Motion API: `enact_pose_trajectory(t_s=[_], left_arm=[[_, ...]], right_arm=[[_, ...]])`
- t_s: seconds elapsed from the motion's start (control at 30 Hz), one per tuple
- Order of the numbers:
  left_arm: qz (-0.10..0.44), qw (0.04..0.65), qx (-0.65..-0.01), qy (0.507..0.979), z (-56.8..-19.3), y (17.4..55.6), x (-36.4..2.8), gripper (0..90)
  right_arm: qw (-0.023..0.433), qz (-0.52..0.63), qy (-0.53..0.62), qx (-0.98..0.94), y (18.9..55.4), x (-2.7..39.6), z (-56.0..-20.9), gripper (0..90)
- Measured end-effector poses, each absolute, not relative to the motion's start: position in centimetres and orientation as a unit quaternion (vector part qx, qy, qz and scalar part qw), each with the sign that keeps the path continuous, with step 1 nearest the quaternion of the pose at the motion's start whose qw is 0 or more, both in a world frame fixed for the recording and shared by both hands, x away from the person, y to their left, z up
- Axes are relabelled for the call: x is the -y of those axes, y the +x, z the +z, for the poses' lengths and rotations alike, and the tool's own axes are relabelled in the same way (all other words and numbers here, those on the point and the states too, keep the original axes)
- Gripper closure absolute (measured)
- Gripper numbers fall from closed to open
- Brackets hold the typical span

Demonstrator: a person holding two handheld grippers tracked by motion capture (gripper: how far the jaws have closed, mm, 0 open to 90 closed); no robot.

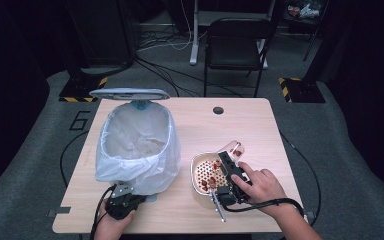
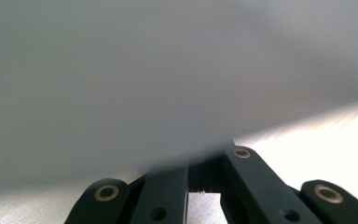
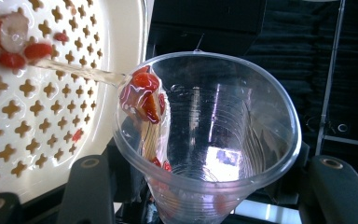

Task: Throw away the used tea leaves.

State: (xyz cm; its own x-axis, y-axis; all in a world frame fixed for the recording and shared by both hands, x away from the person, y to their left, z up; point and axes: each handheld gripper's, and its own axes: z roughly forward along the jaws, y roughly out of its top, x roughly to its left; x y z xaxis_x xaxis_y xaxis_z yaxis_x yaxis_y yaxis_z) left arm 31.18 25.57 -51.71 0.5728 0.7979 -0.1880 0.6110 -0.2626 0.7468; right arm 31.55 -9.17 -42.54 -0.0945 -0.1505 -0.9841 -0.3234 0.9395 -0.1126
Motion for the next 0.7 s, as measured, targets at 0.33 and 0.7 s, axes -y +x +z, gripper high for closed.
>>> enact_pose_trajectory(t_s=[0.33, 0.7], left_arm=[[0.114, 0.410, -0.448, 0.786, -51.72, 31.17, -25.56, 90.0], [0.114, 0.410, -0.448, 0.786, -51.71, 31.17, -25.56, 90.0]], right_arm=[[0.662, 0.054, -0.183, -0.725, 31.39, 9.17, -42.58, 40.7], [0.671, 0.022, -0.227, -0.706, 31.09, 8.99, -42.91, 40.6]])
